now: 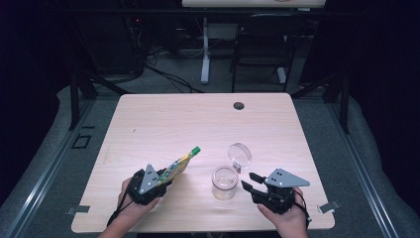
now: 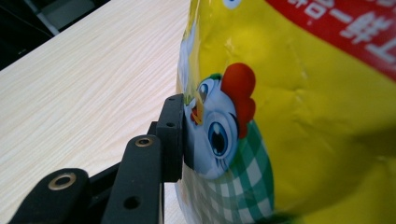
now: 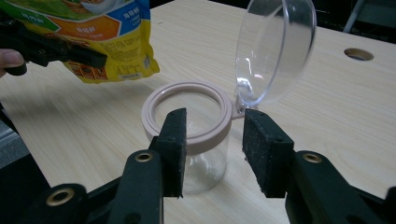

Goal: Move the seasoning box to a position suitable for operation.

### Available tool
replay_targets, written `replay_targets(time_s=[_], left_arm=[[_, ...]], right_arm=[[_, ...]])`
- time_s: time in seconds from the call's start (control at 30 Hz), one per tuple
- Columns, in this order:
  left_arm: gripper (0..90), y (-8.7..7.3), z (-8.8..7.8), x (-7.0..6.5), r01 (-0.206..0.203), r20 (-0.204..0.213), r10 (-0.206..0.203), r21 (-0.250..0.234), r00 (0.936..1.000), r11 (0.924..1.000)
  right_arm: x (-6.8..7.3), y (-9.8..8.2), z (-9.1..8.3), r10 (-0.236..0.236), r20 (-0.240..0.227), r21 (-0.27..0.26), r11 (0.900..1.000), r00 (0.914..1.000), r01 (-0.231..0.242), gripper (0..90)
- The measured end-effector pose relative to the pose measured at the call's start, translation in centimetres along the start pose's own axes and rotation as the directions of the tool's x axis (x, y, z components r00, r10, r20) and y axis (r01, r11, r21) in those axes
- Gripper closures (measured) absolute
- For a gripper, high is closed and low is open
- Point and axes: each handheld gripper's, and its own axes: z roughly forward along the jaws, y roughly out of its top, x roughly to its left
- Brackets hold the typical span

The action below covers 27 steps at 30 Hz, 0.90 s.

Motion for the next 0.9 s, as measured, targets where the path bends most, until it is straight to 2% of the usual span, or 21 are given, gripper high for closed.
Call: replay_targets(time_s=[0.1, 0.2, 0.27, 0.3, 0.37, 0.47, 0.6, 0.7, 0.73, 0.87, 0.9], left_arm=[[63.6, 0.2, 0.0, -0.4, -0.018, 0.006, 0.018, 0.002, 0.9998, 0.9998], [63.6, 0.4, 0.0, -0.7, -0.039, -0.001, 0.039, 0.008, 0.9992, 0.9992], [63.6, 0.5, 0.0, -0.9, -0.052, -0.006, 0.052, 0.01, 0.9986, 0.9986], [63.6, 0.6, 0.0, -1.0, -0.066, -0.012, 0.066, 0.012, 0.9977, 0.9977], [63.6, 0.7, 0.0, -1.2, -0.076, -0.011, 0.076, 0.019, 0.997, 0.9969], [63.6, 0.7, 0.1, -1.4, -0.093, -0.025, 0.094, 0.028, 0.9953, 0.9953], [63.7, 0.7, 0.2, -1.5, -0.095, -0.027, 0.096, 0.036, 0.995, 0.9948], [63.6, 0.7, 0.2, -1.6, -0.098, -0.036, 0.1, 0.047, 0.9944, 0.994], [63.6, 0.7, 0.2, -1.7, -0.107, -0.05, 0.11, 0.052, 0.9927, 0.9929], [63.7, 0.7, 0.2, -1.9, -0.109, -0.058, 0.112, 0.06, 0.992, 0.9923], [63.6, 0.8, 0.2, -2.0, -0.127, -0.065, 0.131, 0.071, 0.9892, 0.9894]], right_arm=[[0.2, 0.9, 0.1, -0.024, 0.011, 0.016, 1.0, 0.9997, 0.024, 61.6], [0.2, 1.6, 0.4, -0.033, 0.008, 0.01, 0.999, 0.9994, 0.033, 62.3], [0.3, 2.2, 0.9, -0.051, 0.007, 0.006, 0.999, 0.9987, 0.051, 63.1], [0.7, 2.8, 1.5, -0.084, 0.001, -0.001, 0.996, 0.9965, 0.084, 63.8], [0.9, 3.1, 1.9, -0.093, 0.0, 0.002, 0.996, 0.9957, 0.093, 64.9], [1.4, 3.8, 3.4, -0.117, -0.038, 0.012, 0.993, 0.9924, 0.118, 67.2], [1.5, 4.2, 4.5, -0.117, -0.067, 0.039, 0.992, 0.9909, 0.119, 67.4], [1.4, 4.6, 5.2, -0.115, -0.083, 0.039, 0.992, 0.9899, 0.119, 69.0], [1.6, 4.7, 5.5, -0.122, -0.086, 0.035, 0.991, 0.9888, 0.125, 68.9], [2.0, 4.6, 5.5, -0.145, -0.084, 0.033, 0.988, 0.9858, 0.148, 66.5], [2.2, 4.5, 5.5, -0.157, -0.092, 0.027, 0.987, 0.9833, 0.16, 65.8]])
